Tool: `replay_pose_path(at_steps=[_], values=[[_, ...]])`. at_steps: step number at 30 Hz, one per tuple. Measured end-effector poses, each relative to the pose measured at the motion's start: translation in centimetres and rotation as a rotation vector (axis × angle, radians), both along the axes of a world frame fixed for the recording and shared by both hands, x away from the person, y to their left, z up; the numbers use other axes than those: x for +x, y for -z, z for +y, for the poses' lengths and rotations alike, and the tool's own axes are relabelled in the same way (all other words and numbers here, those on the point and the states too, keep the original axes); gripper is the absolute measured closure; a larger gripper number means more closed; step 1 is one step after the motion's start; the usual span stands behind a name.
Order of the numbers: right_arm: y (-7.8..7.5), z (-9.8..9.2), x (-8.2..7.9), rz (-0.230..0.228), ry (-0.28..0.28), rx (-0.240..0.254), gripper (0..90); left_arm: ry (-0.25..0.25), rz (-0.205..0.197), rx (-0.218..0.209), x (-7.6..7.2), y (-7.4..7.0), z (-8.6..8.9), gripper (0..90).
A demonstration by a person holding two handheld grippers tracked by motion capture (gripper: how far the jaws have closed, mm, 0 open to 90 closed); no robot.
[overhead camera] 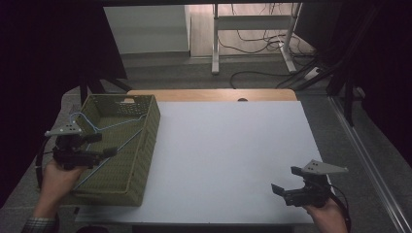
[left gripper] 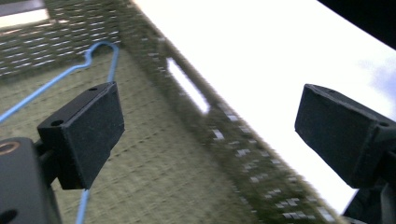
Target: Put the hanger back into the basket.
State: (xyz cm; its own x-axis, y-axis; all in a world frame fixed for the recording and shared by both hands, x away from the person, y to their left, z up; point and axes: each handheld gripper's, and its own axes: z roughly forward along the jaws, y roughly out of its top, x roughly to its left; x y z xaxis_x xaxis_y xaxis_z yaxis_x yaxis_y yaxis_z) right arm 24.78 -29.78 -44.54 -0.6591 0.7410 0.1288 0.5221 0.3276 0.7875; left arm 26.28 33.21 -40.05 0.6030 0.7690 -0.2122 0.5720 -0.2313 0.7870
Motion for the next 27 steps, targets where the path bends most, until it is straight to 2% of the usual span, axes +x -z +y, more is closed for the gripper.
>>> replay_pose_path(at_steps=[9, 15, 18, 22, 25, 27], values=[[-0.3, 0.2, -0.8, -0.023, -0.002, -0.009, 0.0, 0.060, -0.042, 0.006, -1.8, 0.7, -3.7, 5.9], [-0.3, 0.3, -1.3, -0.030, -0.004, -0.008, 0.0, 0.078, -0.061, 0.014, -3.0, 1.7, -5.1, 4.1], [-0.3, 0.3, -1.5, -0.033, -0.007, -0.008, 0.0, 0.078, -0.068, 0.001, -3.7, 2.3, -5.6, 3.6], [-0.3, 0.4, -1.7, -0.035, -0.012, -0.014, 0.0, 0.070, -0.075, 0.037, -4.6, 3.3, -6.2, 2.7], [-0.2, 0.5, -1.9, -0.035, -0.017, -0.023, 0.0, 0.072, -0.060, 0.039, -5.0, 4.1, -6.4, 2.0], [-0.1, 0.6, -1.9, -0.034, -0.023, -0.031, 0.0, 0.068, -0.050, 0.062, -5.2, 4.7, -6.7, 1.8]])
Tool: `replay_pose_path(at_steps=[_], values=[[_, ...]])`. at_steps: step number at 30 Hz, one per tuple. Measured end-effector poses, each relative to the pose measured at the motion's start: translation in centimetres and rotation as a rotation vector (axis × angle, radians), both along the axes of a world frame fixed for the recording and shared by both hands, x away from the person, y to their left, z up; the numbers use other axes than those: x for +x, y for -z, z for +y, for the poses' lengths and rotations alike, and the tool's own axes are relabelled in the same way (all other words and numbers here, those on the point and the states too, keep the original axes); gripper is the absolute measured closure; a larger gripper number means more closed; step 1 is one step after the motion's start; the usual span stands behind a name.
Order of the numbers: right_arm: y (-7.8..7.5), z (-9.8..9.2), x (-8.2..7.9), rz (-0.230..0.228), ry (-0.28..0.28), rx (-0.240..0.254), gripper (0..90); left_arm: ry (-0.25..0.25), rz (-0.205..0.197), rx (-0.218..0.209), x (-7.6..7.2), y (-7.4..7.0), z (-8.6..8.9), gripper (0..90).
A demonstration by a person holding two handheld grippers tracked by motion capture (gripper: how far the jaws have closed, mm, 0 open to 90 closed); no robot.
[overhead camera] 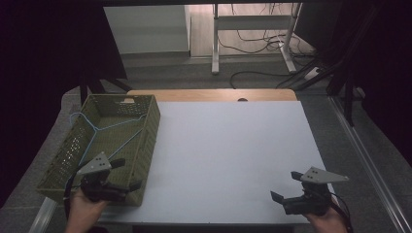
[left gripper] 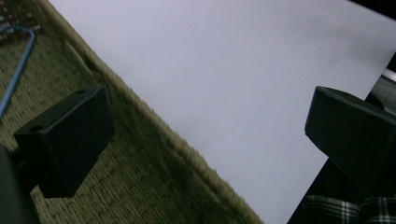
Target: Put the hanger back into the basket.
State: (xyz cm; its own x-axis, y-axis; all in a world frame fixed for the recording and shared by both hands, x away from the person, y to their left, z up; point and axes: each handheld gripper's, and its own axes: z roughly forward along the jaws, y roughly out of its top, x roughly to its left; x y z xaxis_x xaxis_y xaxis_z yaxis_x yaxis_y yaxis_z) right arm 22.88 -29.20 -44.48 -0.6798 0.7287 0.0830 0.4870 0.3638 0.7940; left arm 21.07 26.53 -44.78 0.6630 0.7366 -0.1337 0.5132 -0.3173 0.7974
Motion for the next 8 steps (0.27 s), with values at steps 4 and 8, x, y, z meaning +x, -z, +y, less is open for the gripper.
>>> replay_pose_path(at_steps=[4, 8], values=[[0.36, 0.27, 0.03, 0.008, -0.009, -0.018, 0.0, 0.004, 0.012, 0.017, -0.04, 0.88, -0.08, 1.8], [0.56, 0.60, 0.02, 0.006, -0.017, -0.046, 0.0, 0.017, 0.005, 0.042, 0.06, 1.06, -0.15, 1.7]])
